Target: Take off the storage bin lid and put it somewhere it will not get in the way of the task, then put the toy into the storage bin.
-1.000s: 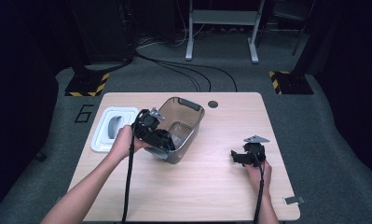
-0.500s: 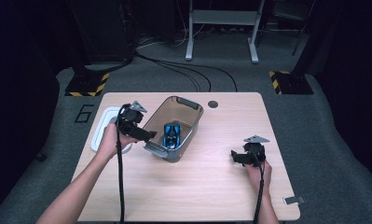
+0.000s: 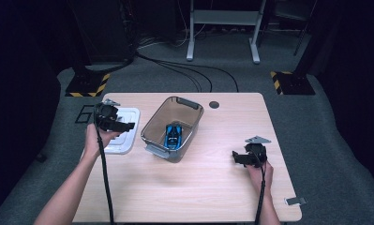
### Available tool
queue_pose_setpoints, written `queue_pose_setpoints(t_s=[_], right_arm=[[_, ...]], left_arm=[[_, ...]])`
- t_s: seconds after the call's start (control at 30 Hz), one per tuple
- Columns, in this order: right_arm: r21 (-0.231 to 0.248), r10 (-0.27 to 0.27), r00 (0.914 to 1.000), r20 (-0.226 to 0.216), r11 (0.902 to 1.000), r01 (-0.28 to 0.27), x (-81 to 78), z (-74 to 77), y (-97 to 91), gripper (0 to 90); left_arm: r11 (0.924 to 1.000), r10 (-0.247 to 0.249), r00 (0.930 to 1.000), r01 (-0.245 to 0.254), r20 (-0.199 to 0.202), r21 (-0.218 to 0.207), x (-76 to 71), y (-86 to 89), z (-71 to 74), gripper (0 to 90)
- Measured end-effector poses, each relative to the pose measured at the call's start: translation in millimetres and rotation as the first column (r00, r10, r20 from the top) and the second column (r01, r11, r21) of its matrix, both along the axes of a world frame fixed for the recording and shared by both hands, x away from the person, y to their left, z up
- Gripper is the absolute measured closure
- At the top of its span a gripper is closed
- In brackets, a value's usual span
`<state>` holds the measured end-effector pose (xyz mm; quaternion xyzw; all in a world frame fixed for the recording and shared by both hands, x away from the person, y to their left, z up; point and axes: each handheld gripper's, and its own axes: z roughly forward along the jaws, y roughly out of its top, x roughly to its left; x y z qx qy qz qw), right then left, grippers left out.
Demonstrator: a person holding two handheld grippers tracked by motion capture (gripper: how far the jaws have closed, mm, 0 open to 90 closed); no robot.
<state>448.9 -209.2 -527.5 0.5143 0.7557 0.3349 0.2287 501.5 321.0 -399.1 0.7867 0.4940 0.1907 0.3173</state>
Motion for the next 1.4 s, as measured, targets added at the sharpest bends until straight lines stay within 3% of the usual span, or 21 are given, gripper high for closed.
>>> queue_pose_setpoints(t_s=[0.17,0.23,0.33,0.5,0.73,0.93,1.03,1.07,1.17,1.23,1.4], right_arm=[[0.000,0.000,1.0000,0.000,1.0000,0.000,0.0,0.0,0.0,14.2],[0.000,0.000,1.0000,0.000,1.0000,0.000,0.0,0.0,0.0,14.2],[0.000,0.000,1.0000,0.000,1.0000,0.000,0.0,0.0,0.0,14.2],[0.000,0.000,1.0000,0.000,1.0000,0.000,0.0,0.0,0.0,14.2],[0.000,0.000,1.0000,0.000,1.0000,0.000,0.0,0.0,0.0,14.2],[0.000,0.000,1.0000,0.000,1.0000,0.000,0.0,0.0,0.0,14.1],[0.000,0.000,1.0000,0.000,1.0000,0.000,0.0,0.0,0.0,14.2],[-0.001,-0.003,1.0000,0.001,1.0000,0.003,-0.1,0.0,0.1,14.2],[0.000,0.000,1.0000,0.000,1.0000,0.000,0.0,0.0,0.0,14.1],[0.000,0.000,1.0000,0.000,1.0000,0.000,0.0,0.0,0.0,14.2],[0.000,0.001,1.0000,0.001,1.0000,-0.001,0.2,-0.1,-0.2,14.2]], left_arm=[[0.9970,0.077,0.9967,-0.078,-0.023,-0.007,14.0,17.1,-24.1,13.2],[0.9947,0.102,0.9936,-0.102,-0.048,0.007,19.2,23.1,-31.9,12.9],[0.9897,0.143,0.9882,-0.143,-0.056,-0.001,26.6,30.5,-42.9,12.5],[0.9836,0.180,0.9807,-0.180,-0.077,0.001,36.9,39.6,-58.8,13.6],[0.9647,0.259,0.9586,-0.263,-0.118,-0.015,46.6,52.6,-82.2,14.6],[0.9564,0.286,0.9461,-0.292,-0.153,-0.017,50.1,56.7,-93.9,14.9],[0.9550,0.292,0.9430,-0.297,-0.159,-0.004,51.5,58.9,-97.3,15.2],[0.9570,0.287,0.9460,-0.290,-0.151,0.001,51.5,59.8,-97.5,15.1],[0.9552,0.295,0.9456,-0.296,-0.138,0.013,51.8,59.3,-97.6,18.0],[0.9513,0.308,0.9442,-0.307,-0.116,0.028,51.5,58.6,-97.6,25.2],[0.9546,0.298,0.9494,-0.296,-0.100,0.035,50.7,58.9,-95.4,45.6]])
